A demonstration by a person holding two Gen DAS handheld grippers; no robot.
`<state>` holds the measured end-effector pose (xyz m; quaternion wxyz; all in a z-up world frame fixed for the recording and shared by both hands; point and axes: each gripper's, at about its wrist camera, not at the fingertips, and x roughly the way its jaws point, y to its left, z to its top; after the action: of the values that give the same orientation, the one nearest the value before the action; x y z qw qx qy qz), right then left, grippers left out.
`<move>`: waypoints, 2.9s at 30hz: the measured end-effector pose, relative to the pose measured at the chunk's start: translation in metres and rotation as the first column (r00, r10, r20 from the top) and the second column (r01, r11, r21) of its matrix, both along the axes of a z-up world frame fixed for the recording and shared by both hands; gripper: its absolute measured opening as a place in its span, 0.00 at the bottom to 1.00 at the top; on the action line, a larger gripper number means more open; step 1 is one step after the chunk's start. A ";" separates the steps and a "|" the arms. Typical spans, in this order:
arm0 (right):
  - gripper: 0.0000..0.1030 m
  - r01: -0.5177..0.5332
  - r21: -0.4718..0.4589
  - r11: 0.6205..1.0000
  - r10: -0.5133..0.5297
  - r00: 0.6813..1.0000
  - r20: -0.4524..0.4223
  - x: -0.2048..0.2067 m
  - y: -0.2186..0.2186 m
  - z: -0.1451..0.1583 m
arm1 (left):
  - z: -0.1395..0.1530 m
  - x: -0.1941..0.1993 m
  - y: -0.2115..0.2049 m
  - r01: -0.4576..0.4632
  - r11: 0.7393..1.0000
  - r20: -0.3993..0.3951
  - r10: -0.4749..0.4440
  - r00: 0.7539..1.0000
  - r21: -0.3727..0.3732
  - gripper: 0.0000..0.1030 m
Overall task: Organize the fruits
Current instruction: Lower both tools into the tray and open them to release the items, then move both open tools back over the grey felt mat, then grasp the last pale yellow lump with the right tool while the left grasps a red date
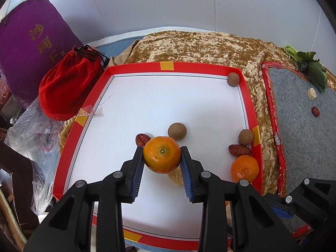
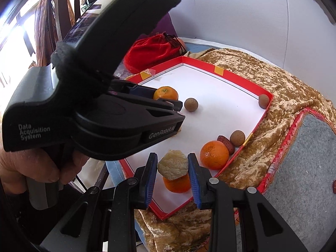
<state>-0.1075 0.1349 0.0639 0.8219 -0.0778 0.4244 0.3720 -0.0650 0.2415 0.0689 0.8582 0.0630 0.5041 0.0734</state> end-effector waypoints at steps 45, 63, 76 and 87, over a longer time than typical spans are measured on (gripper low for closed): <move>0.33 0.488 -0.014 0.873 -0.488 0.873 0.015 0.076 -0.208 0.040 | 0.003 0.021 -0.131 0.185 0.982 0.023 -0.186 0.982 0.024 0.43; 0.42 0.633 -0.174 0.754 -0.647 0.761 -0.037 0.152 -0.246 -0.013 | -0.007 0.013 -0.122 0.215 0.976 -0.019 -0.215 0.977 0.040 0.43; 0.27 0.729 -0.136 0.670 -0.740 0.645 -0.192 0.119 -0.308 0.013 | -0.005 0.015 -0.182 0.408 0.912 0.027 -0.407 0.913 -0.050 0.43; 0.27 0.797 -0.072 0.600 -0.764 0.544 -0.347 0.042 -0.379 0.026 | -0.024 0.049 -0.274 0.559 0.804 0.073 -0.557 0.827 -0.204 0.43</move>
<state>-0.0651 -0.2436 0.0898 0.8162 0.2240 0.5325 -0.0057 -0.0160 -0.0330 0.0449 0.8458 0.1143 0.4641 -0.2369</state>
